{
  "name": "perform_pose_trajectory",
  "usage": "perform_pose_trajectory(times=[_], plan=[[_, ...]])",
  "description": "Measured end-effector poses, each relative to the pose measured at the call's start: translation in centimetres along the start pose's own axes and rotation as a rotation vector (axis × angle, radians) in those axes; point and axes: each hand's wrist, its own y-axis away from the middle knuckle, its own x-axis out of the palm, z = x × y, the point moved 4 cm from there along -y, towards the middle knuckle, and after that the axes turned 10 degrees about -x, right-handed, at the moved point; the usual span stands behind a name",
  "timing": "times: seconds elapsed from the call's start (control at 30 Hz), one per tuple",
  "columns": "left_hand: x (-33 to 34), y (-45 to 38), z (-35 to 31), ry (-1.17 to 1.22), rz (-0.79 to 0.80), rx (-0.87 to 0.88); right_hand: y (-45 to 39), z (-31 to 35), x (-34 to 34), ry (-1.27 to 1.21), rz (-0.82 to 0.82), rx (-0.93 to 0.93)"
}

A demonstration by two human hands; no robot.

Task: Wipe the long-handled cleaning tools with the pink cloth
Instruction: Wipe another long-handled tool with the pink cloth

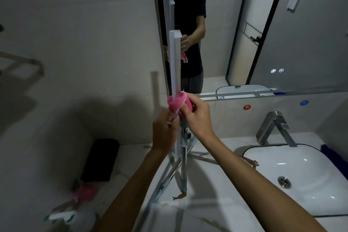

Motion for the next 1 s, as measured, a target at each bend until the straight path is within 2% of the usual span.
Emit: perform_pose_trajectory(times=[0.1, 0.17, 0.33, 0.43, 0.6, 0.8, 1.0], plan=[[-0.3, 0.4, 0.6, 0.03, -0.007, -0.084, 1.4, -0.5, -0.2, -0.047, -0.143, 0.032], [-0.8, 0.6, 1.0, 0.077, -0.013, -0.136, 1.9, -1.1, -0.4, -0.053, -0.178, 0.058], [-1.4, 0.9, 2.3, 0.226, 0.032, -0.234, 3.2, -2.2, 1.0, -0.048, 0.059, 0.129], [-2.0, 0.8, 2.4, 0.248, 0.012, -0.257, 3.5, -1.8, 1.3, -0.081, 0.079, 0.107], [-2.9, 0.3, 2.5, 0.144, 0.03, -0.174, 3.7, -1.5, 1.4, -0.128, 0.13, 0.13], [-3.7, 0.7, 2.4, 0.117, -0.016, -0.175, 4.0, -1.8, 0.9, -0.133, 0.051, 0.136], [-3.4, 1.4, 2.9, 0.165, -0.008, -0.182, 3.7, -1.9, 2.3, -0.063, 0.212, 0.158]])
